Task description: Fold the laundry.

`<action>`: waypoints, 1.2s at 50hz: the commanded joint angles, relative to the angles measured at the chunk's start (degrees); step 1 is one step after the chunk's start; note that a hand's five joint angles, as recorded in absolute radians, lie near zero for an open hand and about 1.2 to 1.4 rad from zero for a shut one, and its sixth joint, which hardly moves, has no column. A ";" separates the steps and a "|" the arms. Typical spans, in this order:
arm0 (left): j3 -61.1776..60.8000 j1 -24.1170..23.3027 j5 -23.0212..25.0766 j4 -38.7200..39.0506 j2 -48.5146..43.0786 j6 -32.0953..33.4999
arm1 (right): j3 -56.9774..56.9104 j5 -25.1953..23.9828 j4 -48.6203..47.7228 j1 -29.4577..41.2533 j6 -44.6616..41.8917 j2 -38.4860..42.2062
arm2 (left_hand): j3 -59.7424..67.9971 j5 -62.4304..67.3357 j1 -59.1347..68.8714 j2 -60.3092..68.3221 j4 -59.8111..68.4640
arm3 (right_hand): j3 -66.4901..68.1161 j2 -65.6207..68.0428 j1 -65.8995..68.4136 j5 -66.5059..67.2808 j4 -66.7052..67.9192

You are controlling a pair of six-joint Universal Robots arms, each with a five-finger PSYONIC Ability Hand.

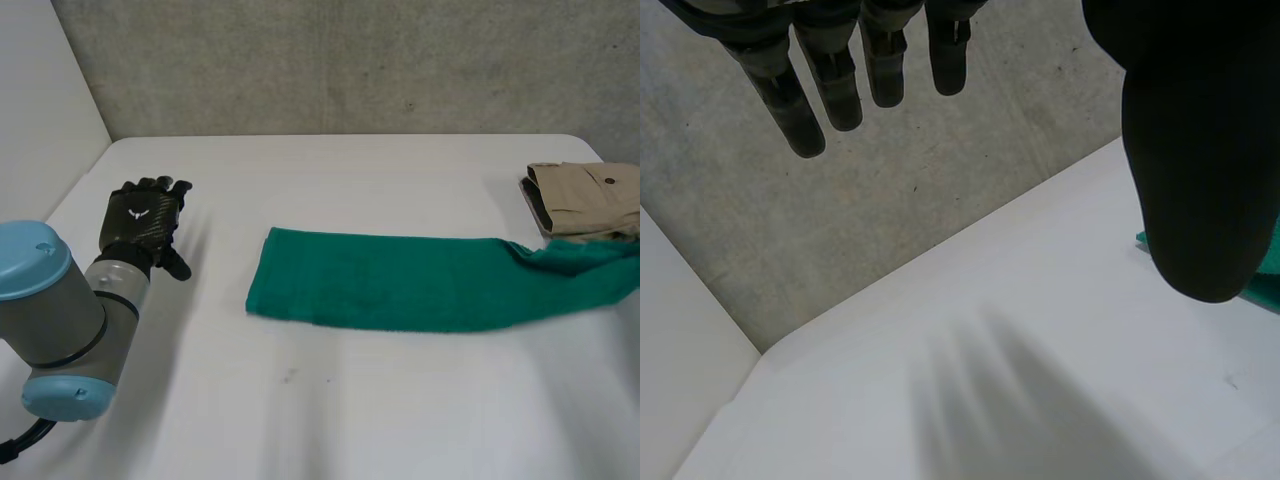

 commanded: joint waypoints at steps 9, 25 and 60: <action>-0.08 0.16 -0.08 -0.03 0.98 0.04 | -20.24 -2.77 -1.80 40.87 -1.09 7.22 | -1.70 -2.20 -0.36 -1.25 -1.21 | 12.44 12.63 23.61 13.22 11.71; -0.08 -0.02 0.01 0.05 0.54 0.22 | -40.73 -5.94 3.82 60.05 -3.20 32.82 | -2.04 -2.53 -0.70 -1.59 -1.55 | -10.40 -10.20 0.77 -9.62 -11.12; 5.90 -11.27 2.03 -0.56 -0.95 0.22 | 4.44 2.06 -2.50 30.70 34.33 8.21 | -1.20 -1.69 0.14 -0.75 -0.71 | 12.43 12.63 23.60 13.21 11.71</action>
